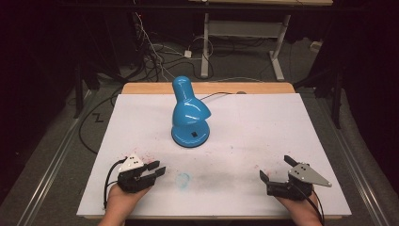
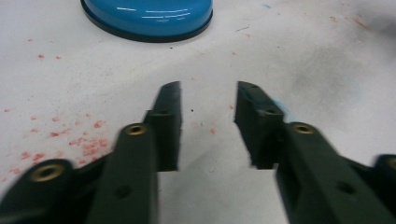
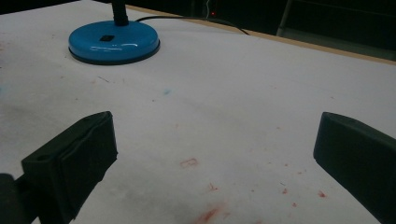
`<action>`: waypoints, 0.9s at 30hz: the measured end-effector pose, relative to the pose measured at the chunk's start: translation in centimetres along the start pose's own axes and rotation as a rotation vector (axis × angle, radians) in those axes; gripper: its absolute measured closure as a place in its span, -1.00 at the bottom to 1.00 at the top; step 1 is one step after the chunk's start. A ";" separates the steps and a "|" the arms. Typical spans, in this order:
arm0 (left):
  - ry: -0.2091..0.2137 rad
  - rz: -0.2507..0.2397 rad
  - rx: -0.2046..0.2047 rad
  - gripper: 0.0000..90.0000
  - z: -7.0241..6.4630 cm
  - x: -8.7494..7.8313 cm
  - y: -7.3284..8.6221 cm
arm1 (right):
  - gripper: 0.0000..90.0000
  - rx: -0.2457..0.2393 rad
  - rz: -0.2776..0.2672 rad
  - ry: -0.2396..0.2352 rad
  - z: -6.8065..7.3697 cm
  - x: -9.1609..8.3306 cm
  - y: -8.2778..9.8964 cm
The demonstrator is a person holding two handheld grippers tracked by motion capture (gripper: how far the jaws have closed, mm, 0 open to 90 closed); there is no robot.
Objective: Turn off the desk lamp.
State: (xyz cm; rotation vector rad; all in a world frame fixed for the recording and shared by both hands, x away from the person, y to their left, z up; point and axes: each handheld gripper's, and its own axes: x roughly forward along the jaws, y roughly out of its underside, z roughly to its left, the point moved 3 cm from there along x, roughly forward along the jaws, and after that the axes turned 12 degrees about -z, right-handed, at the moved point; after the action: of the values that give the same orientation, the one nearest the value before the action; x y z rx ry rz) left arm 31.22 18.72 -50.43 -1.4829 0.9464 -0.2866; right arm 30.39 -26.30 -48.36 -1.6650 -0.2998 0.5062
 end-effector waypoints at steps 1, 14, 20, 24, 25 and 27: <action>0.006 0.007 -0.001 0.11 0.1 0.1 0.0 | -0.99 -0.003 -0.002 -0.002 0.0 0.0 0.0; -0.007 -0.059 0.052 -1.00 -0.3 -0.2 -0.6 | -0.99 0.002 -0.008 0.006 -0.2 -0.3 -0.1; 0.012 -0.104 0.064 -1.00 -0.3 -0.6 -0.8 | -0.99 -0.003 -0.012 0.000 -0.1 -0.5 0.0; 0.004 -0.113 0.063 -1.00 -0.1 -0.4 -0.8 | -0.99 0.001 -0.002 0.000 -0.3 -0.1 0.2; -0.003 -0.127 0.048 -1.00 0.0 -0.4 -0.9 | -0.99 0.003 -0.001 -0.001 -0.3 0.0 0.3; -0.007 -0.128 0.049 -1.00 0.0 -0.5 -0.9 | -0.99 0.006 -0.001 0.001 -0.3 0.0 0.3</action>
State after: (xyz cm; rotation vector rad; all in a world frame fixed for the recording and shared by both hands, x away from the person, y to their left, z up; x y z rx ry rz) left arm 31.24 19.00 -49.41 -1.5015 0.8348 -0.3950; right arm 30.50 -26.60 -48.61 -1.6591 -0.2982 0.5057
